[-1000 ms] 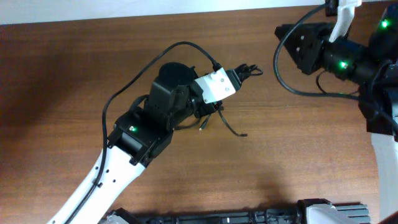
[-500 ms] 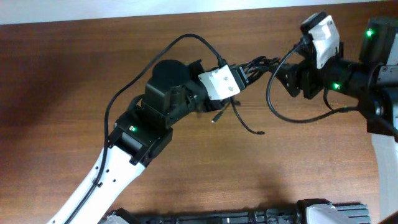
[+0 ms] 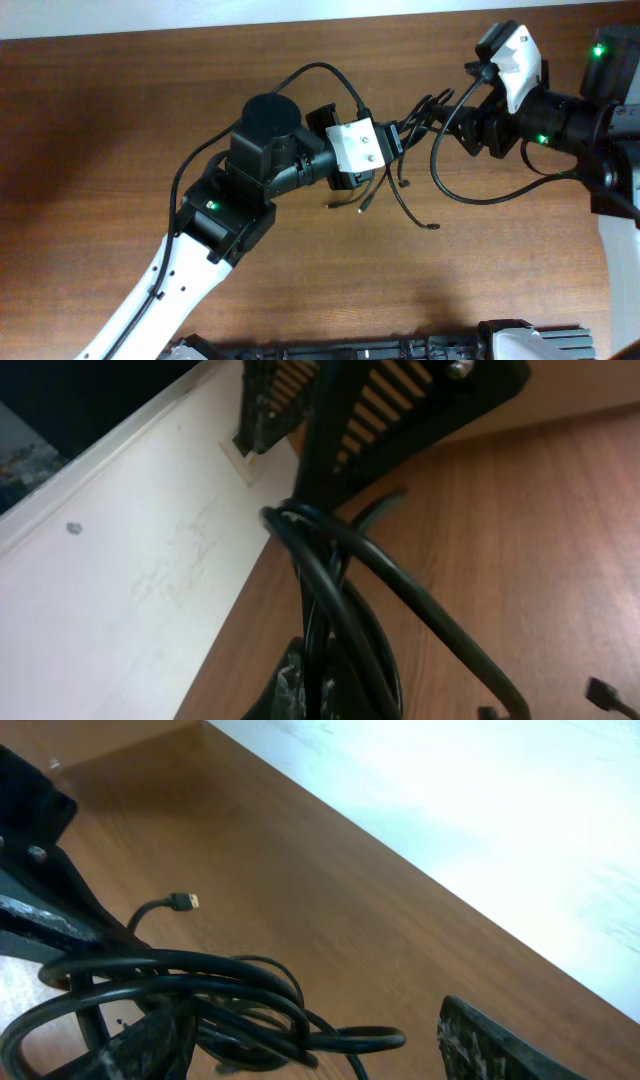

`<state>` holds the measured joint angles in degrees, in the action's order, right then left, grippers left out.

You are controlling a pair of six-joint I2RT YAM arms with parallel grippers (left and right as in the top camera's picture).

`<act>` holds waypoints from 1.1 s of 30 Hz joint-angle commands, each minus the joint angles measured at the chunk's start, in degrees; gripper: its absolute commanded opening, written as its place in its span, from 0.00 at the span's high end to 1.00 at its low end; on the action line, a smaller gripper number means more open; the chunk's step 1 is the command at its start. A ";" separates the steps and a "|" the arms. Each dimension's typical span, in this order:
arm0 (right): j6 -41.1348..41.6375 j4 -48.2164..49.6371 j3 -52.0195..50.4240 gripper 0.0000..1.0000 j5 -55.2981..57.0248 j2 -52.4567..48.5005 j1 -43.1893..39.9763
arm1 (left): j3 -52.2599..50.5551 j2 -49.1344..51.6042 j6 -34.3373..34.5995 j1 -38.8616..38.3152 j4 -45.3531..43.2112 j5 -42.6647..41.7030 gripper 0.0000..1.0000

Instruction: Untangle cables

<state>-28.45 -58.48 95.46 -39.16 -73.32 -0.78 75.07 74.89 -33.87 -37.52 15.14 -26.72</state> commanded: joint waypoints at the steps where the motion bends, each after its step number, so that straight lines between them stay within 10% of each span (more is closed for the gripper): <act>1: -0.02 0.17 0.46 0.26 -3.78 0.22 -0.37 | 0.42 -0.35 -0.87 -0.61 -1.14 -5.66 1.00; 33: 3.45 -3.08 0.46 0.26 -6.69 -1.42 1.51 | 0.42 -0.35 -0.22 -0.94 -3.17 -8.35 1.00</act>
<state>-24.82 -60.58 95.46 -46.19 -74.22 0.47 74.89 74.89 -33.85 -38.22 13.91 -36.69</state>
